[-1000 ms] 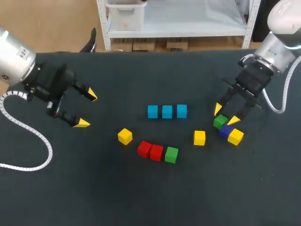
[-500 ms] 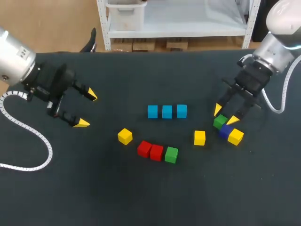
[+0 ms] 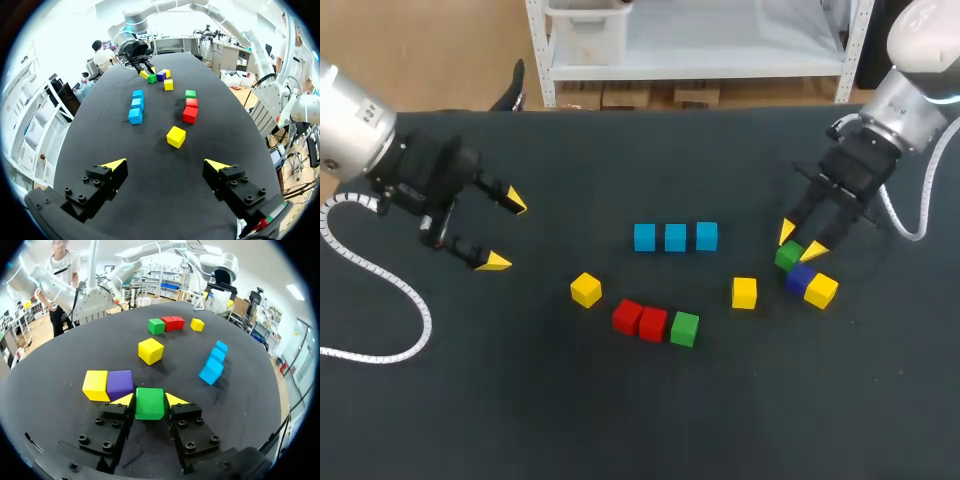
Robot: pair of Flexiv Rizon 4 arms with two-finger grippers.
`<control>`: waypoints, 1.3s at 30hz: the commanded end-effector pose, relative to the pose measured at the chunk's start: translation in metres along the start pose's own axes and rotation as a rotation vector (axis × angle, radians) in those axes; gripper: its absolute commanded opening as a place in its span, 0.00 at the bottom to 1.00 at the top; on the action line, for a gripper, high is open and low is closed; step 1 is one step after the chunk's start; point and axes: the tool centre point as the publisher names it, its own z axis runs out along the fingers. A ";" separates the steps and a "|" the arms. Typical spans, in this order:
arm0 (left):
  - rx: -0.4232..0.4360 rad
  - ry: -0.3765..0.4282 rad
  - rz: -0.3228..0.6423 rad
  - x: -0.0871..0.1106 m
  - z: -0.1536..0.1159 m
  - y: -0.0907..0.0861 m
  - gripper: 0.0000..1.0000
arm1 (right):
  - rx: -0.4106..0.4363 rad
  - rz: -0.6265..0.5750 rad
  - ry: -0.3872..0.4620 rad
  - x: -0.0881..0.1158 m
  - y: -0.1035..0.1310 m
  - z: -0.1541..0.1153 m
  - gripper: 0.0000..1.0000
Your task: Place the blue cubes, place green cubes on the blue cubes, place the yellow cubes on the green cubes, then place the red cubes on the yellow cubes, and place purple cube on the red cubes.
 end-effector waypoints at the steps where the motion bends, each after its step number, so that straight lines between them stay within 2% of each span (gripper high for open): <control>1: -0.003 -0.003 0.003 0.001 0.001 0.000 1.00 | 0.046 0.082 0.066 -0.012 0.003 -0.008 0.00; 7: -0.003 -0.003 0.003 0.001 0.001 0.000 1.00 | 0.188 0.258 0.131 -0.023 -0.010 -0.020 0.00; 15: -0.003 -0.003 0.003 0.001 0.001 0.000 1.00 | 0.371 0.374 0.158 -0.045 -0.035 -0.023 0.00; 24: -0.003 -0.003 0.003 0.001 0.001 0.000 1.00 | 0.428 0.411 0.140 -0.067 -0.070 -0.014 0.00; 39: -0.003 -0.003 0.003 0.001 0.001 0.000 1.00 | 0.489 0.481 0.088 -0.079 -0.104 0.008 0.00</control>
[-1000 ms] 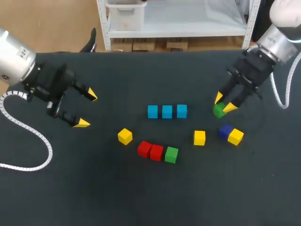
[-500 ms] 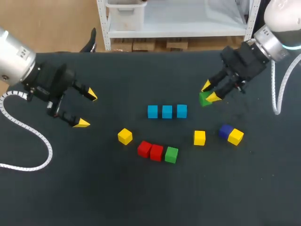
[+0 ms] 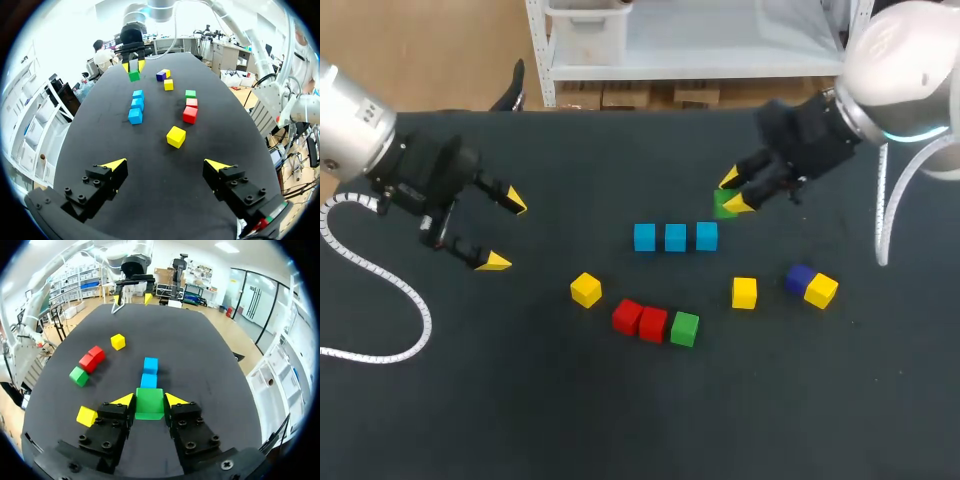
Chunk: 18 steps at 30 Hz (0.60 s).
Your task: Place the blue cubes, place green cubes on the blue cubes, place the yellow cubes on the green cubes, then place the red cubes on the yellow cubes, and place purple cube on the red cubes.
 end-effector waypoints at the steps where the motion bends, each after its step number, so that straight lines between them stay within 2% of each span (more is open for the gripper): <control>1: -0.003 -0.003 0.003 0.001 0.001 0.000 1.00 | 0.009 0.004 -0.016 -0.006 -0.002 0.013 0.00; 9: -0.003 -0.003 0.003 0.001 0.001 0.000 1.00 | 0.011 0.026 -0.048 -0.010 0.002 0.034 0.00; 18: -0.003 -0.003 0.003 0.001 0.001 0.000 1.00 | 0.029 0.047 -0.045 -0.008 -0.001 0.045 0.00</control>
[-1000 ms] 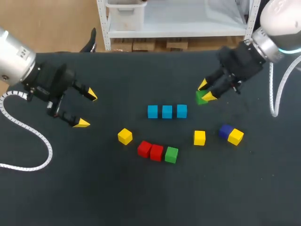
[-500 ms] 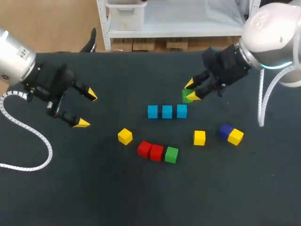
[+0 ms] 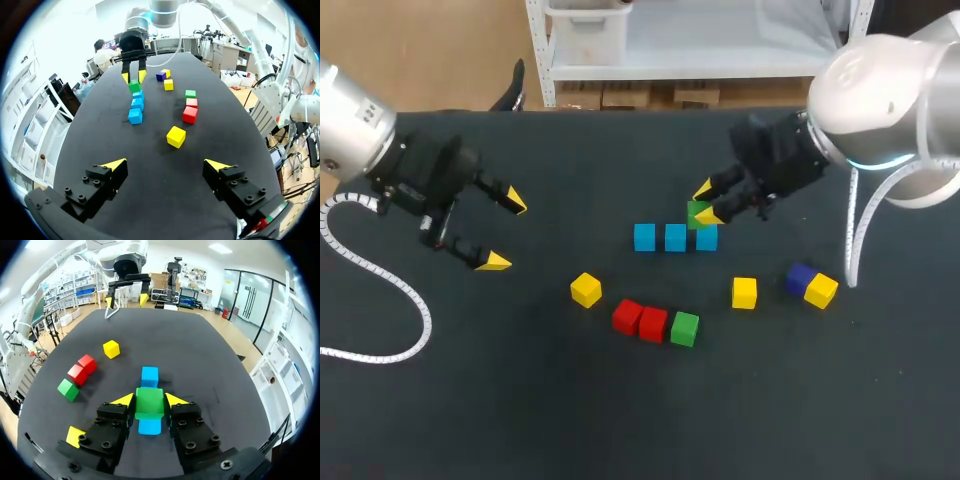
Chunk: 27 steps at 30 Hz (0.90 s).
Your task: Place the blue cubes, place green cubes on the blue cubes, place the yellow cubes on the green cubes, then place the red cubes on the yellow cubes, and place purple cube on the red cubes.
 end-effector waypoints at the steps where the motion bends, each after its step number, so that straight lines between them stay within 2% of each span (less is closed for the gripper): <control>1: -0.003 -0.003 0.003 0.001 0.001 0.000 1.00 | 0.009 0.006 0.005 0.000 -0.002 0.005 0.00; 27: -0.003 -0.003 0.003 0.001 0.001 0.000 1.00 | 0.012 0.002 0.026 0.003 0.001 0.010 0.00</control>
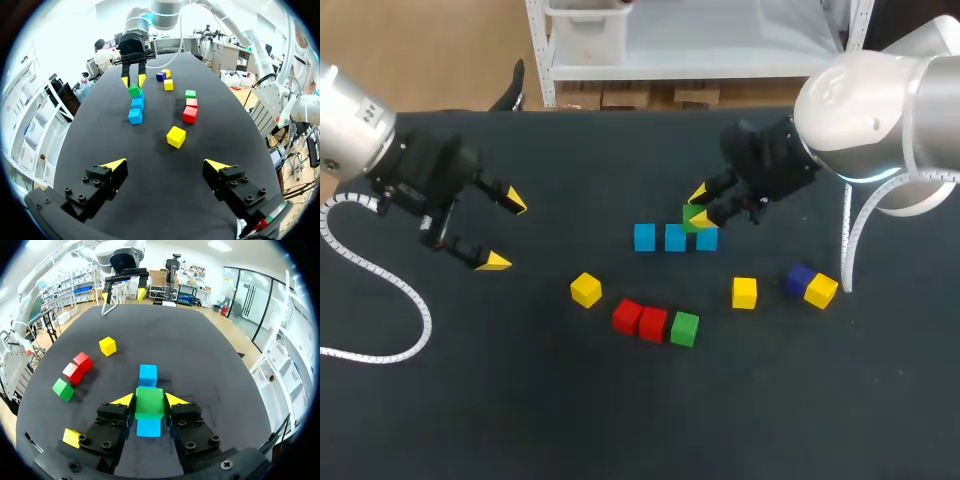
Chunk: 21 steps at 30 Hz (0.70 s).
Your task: Place the blue cubes, place green cubes on the blue cubes, place the yellow cubes on the green cubes, then place the red cubes on the yellow cubes, and place purple cube on the red cubes.
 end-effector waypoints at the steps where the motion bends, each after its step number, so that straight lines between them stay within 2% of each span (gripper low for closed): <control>1: -0.003 -0.003 0.003 0.001 0.001 0.000 1.00 | 0.000 -0.001 -0.001 0.000 0.001 0.001 0.00; 21: -0.003 -0.003 0.003 0.001 0.001 0.000 1.00 | -0.010 0.004 0.001 0.002 0.003 0.003 0.00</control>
